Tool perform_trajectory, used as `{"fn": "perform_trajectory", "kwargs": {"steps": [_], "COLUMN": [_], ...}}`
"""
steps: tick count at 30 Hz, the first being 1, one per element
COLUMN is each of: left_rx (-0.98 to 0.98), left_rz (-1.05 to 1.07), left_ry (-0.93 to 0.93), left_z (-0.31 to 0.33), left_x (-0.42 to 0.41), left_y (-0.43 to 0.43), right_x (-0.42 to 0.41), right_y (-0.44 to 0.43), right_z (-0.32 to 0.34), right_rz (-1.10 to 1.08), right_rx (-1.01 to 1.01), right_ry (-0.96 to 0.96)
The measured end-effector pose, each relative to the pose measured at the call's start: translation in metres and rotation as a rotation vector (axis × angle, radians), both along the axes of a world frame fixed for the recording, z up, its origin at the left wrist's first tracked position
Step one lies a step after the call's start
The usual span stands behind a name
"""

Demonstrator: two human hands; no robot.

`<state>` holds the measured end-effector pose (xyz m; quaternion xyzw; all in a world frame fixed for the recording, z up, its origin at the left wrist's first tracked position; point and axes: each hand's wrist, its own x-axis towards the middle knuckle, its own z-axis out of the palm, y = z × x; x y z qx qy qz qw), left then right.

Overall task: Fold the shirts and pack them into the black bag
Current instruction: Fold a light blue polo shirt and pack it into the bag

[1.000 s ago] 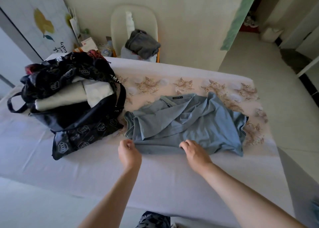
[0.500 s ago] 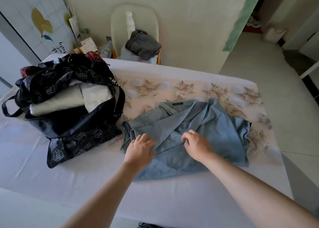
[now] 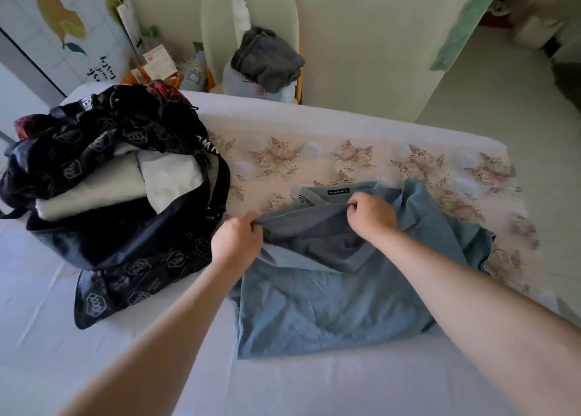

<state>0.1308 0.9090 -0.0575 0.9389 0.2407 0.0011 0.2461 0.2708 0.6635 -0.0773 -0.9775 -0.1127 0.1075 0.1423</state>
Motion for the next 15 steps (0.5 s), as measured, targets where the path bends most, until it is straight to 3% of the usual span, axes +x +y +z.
{"fn": "perform_trajectory", "kwargs": {"steps": [4,5,7,8,10,12,15], "left_rx": [-0.486,-0.468,-0.15,-0.034,-0.021,0.052,0.252], "left_rz": [0.371,0.391,0.234,0.082,-0.282,-0.568,-0.622], "left_ry": [0.021,0.043,0.013,-0.092,-0.162,0.063,0.235], "left_z": [0.016,0.019,0.017,0.013,-0.002,-0.02,-0.033], "left_x": [0.06,0.064,0.059,0.053,0.043,0.04,0.048], "left_y": [0.028,0.026,0.014,0.008,-0.005,-0.011,-0.012], "right_x": [0.018,0.017,0.008,0.003,-0.008,-0.018,-0.023], "right_y": [0.013,0.013,0.006,-0.001,-0.021,-0.046,-0.076], "right_z": [0.004,0.005,0.003,0.002,-0.004,-0.011,-0.022], "right_rz": [-0.149,-0.125,-0.05,-0.017,0.055,0.214,0.386], "right_rx": [0.263,0.33,0.42,0.421,0.363,0.261,0.095], "right_ry": [0.036,0.097,0.22,0.235,0.154,0.018,-0.036]}}
